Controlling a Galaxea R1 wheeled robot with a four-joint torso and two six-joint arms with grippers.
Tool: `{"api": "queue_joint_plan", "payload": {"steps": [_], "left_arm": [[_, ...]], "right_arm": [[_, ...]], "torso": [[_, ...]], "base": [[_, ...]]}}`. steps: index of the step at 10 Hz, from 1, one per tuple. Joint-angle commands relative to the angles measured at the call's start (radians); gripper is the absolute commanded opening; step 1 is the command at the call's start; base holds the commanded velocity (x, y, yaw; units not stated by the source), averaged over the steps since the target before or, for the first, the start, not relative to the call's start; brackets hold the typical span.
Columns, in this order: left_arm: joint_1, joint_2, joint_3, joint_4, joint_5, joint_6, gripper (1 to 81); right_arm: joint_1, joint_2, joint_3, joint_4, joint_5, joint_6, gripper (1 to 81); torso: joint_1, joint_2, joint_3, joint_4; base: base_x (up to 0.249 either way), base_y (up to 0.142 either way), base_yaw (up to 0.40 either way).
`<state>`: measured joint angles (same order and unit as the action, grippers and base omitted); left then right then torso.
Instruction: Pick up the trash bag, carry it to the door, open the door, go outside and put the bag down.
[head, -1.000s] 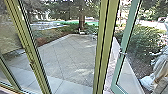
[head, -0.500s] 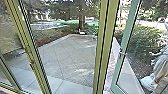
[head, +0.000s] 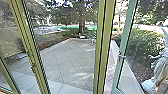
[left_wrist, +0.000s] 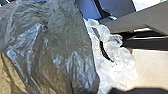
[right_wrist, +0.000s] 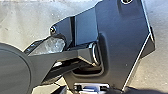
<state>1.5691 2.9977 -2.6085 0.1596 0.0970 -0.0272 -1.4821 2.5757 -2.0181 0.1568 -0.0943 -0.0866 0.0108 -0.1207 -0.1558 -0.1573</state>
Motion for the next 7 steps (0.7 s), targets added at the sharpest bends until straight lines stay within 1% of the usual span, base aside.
{"api": "queue_joint_plan", "payload": {"steps": [1,2,3,4,5,6,7], "left_arm": [[-0.042,0.003,0.002,0.001,0.061,0.001,1.0],[-0.044,0.003,0.002,0.003,0.061,0.001,1.0],[-0.045,0.003,0.002,0.003,0.059,0.001,1.0],[-0.050,0.003,-0.005,0.001,0.059,0.000,1.0],[-0.057,0.005,-0.016,-0.002,0.059,0.000,1.0],[-0.062,0.005,-0.022,-0.005,0.056,-0.003,1.0],[-0.067,0.006,-0.027,-0.005,0.038,-0.007,1.0]], "right_arm": [[0.026,0.054,-0.094,0.000,-0.056,-0.007,81.1],[0.022,0.077,-0.123,0.003,-0.055,-0.007,81.1],[0.018,0.095,-0.144,0.006,-0.055,-0.006,81.1],[0.004,0.120,-0.164,0.009,-0.055,-0.004,81.1],[-0.010,0.147,-0.187,0.003,-0.051,-0.004,81.1],[-0.019,0.171,-0.214,-0.002,-0.048,-0.004,81.1],[-0.027,0.223,-0.288,-0.006,-0.041,-0.005,81.1]], "torso": [[0.000,0.000,0.000,0.091],[0.000,0.000,0.000,0.100],[0.000,0.000,0.000,0.014],[0.000,0.000,0.000,0.037],[0.000,0.000,0.000,0.055],[0.000,0.000,0.000,0.061],[0.000,0.000,0.000,0.060]], "base": [[0.000,0.000,0.000],[0.000,0.000,0.000],[0.000,0.000,0.000],[0.000,0.000,0.000],[0.000,0.000,0.000],[0.000,0.000,0.000],[0.000,0.000,0.000]]}}
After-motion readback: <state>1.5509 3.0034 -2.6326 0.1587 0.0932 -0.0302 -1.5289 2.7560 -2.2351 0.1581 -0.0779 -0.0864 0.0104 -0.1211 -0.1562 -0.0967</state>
